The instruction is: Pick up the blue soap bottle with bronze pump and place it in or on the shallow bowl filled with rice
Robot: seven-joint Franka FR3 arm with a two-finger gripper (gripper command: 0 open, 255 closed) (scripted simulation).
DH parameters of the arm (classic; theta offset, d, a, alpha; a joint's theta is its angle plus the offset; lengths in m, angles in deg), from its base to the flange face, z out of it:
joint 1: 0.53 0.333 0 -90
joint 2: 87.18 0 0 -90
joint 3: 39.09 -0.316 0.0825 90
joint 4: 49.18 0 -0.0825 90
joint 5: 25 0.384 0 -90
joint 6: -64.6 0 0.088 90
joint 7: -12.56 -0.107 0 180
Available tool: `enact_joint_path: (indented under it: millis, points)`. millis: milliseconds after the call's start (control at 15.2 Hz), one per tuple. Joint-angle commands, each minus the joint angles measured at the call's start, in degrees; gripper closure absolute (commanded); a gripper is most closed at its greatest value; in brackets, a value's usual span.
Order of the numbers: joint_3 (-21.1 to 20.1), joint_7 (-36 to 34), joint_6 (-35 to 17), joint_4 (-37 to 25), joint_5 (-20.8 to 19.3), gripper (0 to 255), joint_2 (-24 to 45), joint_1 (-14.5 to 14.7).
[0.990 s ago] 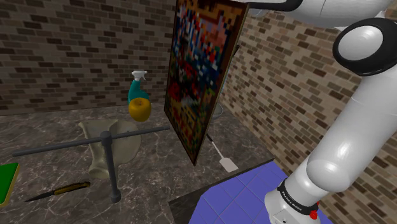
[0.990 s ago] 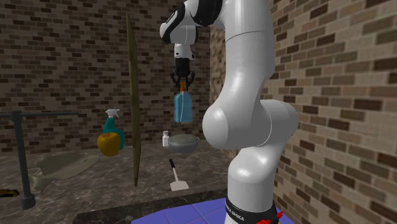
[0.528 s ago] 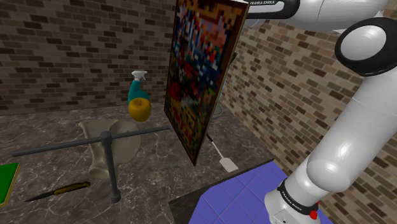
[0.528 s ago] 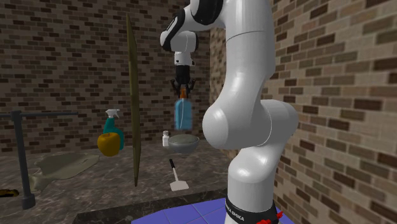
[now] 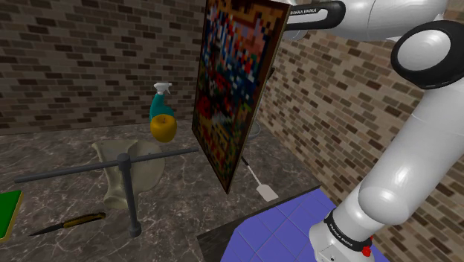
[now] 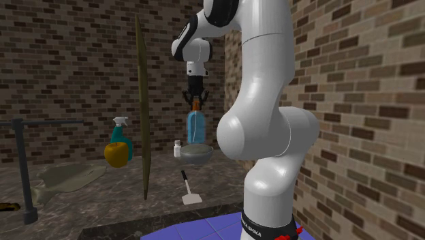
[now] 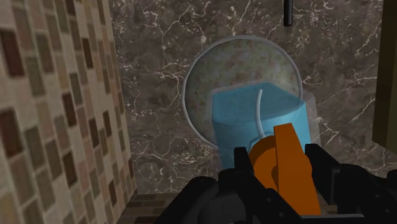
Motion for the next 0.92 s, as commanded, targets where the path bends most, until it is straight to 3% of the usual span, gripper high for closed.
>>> enact_joint_path:
  millis: [0, 132, 198, 528, 858]
  points:
    - [0.0, 0.01, -0.06, 0.03, 0.0, 255, -0.01, 0.0]
    - [0.0, 0.01, -0.06, 0.03, 0.0, 255, -0.01, 0.0]
    - [0.0, 0.01, -0.06, 0.03, 0.0, 0, -0.01, 0.0]
    - [0.0, 0.01, -0.06, 0.02, 0.0, 0, 0.0, 0.0]
    - [0.02, -0.01, 7.23, -7.23, -0.01, 0, -0.04, -0.03]
